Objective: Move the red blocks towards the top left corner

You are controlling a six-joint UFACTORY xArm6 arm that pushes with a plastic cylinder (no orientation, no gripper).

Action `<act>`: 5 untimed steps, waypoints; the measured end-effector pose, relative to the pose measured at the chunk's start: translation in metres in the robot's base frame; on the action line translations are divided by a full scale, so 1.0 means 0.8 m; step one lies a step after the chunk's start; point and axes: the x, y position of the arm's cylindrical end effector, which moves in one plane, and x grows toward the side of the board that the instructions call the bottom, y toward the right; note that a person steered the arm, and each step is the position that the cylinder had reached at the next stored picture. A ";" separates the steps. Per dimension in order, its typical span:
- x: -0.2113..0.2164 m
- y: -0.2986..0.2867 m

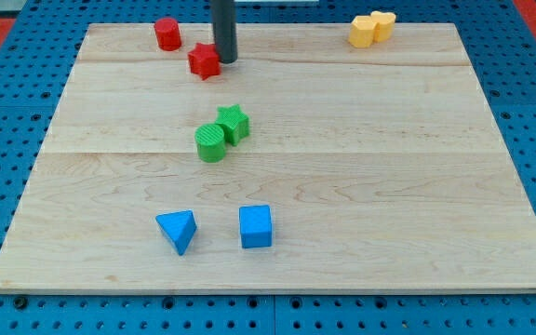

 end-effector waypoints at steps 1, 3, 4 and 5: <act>0.044 0.000; -0.011 -0.041; -0.022 -0.056; -0.021 -0.049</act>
